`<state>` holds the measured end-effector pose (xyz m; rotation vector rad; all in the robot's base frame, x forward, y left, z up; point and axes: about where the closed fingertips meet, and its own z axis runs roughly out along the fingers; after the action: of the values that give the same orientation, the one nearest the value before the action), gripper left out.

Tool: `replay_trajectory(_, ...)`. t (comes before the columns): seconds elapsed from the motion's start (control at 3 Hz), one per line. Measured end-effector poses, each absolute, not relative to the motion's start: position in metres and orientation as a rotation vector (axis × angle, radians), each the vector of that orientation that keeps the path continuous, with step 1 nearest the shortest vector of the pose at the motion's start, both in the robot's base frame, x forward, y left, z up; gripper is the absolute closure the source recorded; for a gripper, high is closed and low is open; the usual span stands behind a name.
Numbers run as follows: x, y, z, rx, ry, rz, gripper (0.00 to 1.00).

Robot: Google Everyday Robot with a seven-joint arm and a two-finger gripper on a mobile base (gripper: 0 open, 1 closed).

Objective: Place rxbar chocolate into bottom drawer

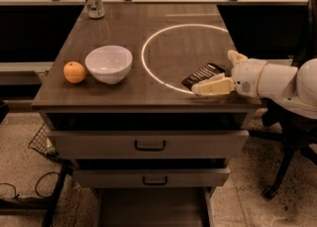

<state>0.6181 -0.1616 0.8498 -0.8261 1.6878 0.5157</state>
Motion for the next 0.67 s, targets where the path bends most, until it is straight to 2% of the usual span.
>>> replay_trajectory(0.67,0.6087,-0.1484,0.8503,-0.849,1.703,0.516,0.00)
